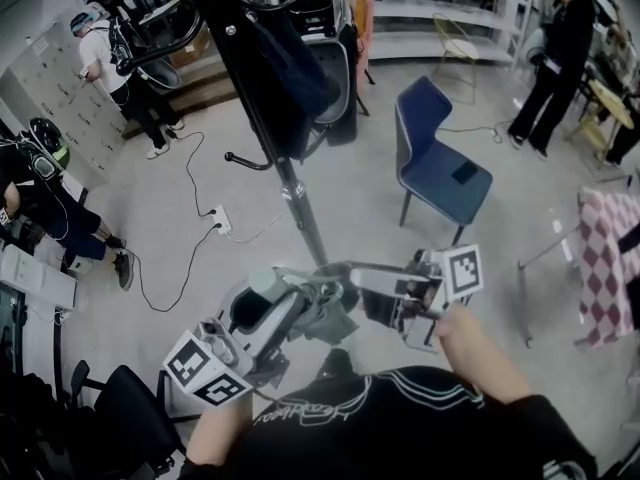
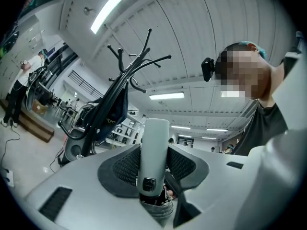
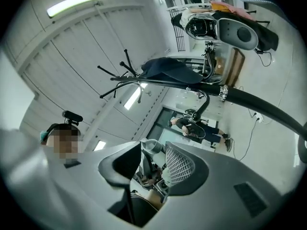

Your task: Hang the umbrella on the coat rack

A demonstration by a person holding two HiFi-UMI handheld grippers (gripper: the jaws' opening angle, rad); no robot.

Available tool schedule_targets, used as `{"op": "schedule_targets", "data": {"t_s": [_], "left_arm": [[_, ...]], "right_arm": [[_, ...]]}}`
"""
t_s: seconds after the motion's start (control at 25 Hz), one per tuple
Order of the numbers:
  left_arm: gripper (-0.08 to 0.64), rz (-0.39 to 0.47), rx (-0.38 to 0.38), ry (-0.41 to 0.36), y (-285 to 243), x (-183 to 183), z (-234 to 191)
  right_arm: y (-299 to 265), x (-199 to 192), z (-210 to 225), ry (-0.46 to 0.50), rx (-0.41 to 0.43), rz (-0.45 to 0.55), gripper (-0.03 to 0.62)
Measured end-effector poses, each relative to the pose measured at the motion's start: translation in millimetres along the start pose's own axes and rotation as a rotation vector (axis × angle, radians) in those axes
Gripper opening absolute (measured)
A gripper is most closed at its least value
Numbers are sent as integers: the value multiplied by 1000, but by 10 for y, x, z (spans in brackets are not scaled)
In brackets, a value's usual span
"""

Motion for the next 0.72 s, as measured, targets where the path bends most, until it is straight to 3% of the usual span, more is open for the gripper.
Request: {"op": "schedule_targets", "data": {"t_s": [0.16, 0.28, 0.52, 0.72], "left_arm": [[161, -12, -5, 10, -4, -19, -115], [160, -26, -3, 15, -4, -62, -178], [161, -45, 19, 40, -4, -152, -311], [161, -61, 40, 52, -5, -226, -406]], "right_arm": [[-4, 63, 86, 25, -21, 19, 70], [9, 101, 98, 58, -34, 33, 53], [13, 221, 32, 212, -129, 61, 42], [-19, 333, 48, 257, -177, 72, 38]]}}
Point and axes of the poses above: the fingertips, and each gripper's own axes: y backward along the fingers, z to its right, x out of its top, the point moved 6 cm from there along y, backward along the fingers, and after that the axes turned 10 degrees about -x, right-handed, at the moved point
